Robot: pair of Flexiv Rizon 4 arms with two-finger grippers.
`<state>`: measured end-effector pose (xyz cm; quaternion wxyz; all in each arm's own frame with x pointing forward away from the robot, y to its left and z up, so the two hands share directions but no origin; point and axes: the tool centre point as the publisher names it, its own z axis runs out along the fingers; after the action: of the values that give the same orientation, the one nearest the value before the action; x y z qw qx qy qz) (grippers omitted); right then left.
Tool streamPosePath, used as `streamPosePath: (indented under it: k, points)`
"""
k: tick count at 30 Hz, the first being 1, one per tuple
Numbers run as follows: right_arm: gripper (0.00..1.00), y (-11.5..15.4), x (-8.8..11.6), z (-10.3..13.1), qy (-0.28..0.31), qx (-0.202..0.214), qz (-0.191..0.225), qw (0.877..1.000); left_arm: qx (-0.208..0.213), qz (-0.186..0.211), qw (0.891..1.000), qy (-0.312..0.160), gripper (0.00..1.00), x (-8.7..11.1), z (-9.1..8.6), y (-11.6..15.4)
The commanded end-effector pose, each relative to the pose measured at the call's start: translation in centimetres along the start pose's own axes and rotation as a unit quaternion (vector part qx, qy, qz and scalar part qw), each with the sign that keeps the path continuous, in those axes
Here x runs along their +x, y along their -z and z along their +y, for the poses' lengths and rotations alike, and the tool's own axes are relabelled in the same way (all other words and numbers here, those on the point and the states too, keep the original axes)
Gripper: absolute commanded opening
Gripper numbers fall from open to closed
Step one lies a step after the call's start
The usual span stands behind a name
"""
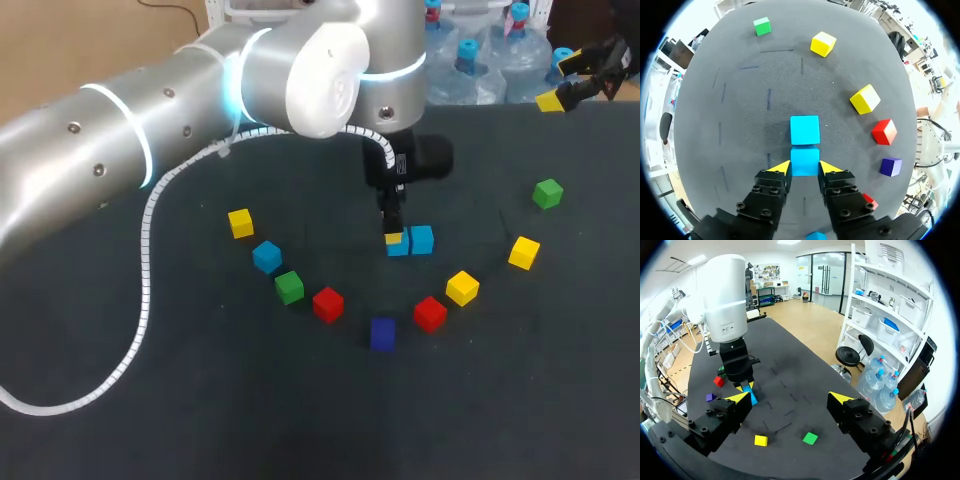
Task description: Place the blue cubes, place green cubes on the blue cubes, place the yellow cubes on the green cubes, then place the red cubes on the yellow cubes, and place purple cube on the red cubes.
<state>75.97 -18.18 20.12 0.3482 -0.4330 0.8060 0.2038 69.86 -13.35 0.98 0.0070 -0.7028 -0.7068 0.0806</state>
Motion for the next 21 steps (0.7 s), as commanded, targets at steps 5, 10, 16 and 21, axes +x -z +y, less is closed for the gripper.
streamPosePath:
  k: [5, 10, 16, 21]
  points:
    - [1.0, 0.0, 0.0, 0.0, 0.0, 0.001, 0.0, 1.0, -0.001, 0.002, 1.0, 0.0, 0.98, 0.0, 0.3, 0.1]
    - [1.0, 0.0, 0.0, 0.0, 0.0, 0.001, 0.0, 1.0, -0.001, 0.0, 1.0, 0.005, 1.0, 0.2, 0.4, 0.3]
    - [1.0, 0.0, 0.0, 0.0, 0.0, 0.001, 0.0, 1.0, 0.006, -0.008, 1.0, 0.027, 1.0, 2.1, 0.3, 2.0]
    - [1.0, 0.0, 0.0, 0.0, 0.0, 0.001, 0.0, 1.0, 0.006, -0.021, 0.995, 0.1, 1.0, 5.8, 0.7, 3.5]
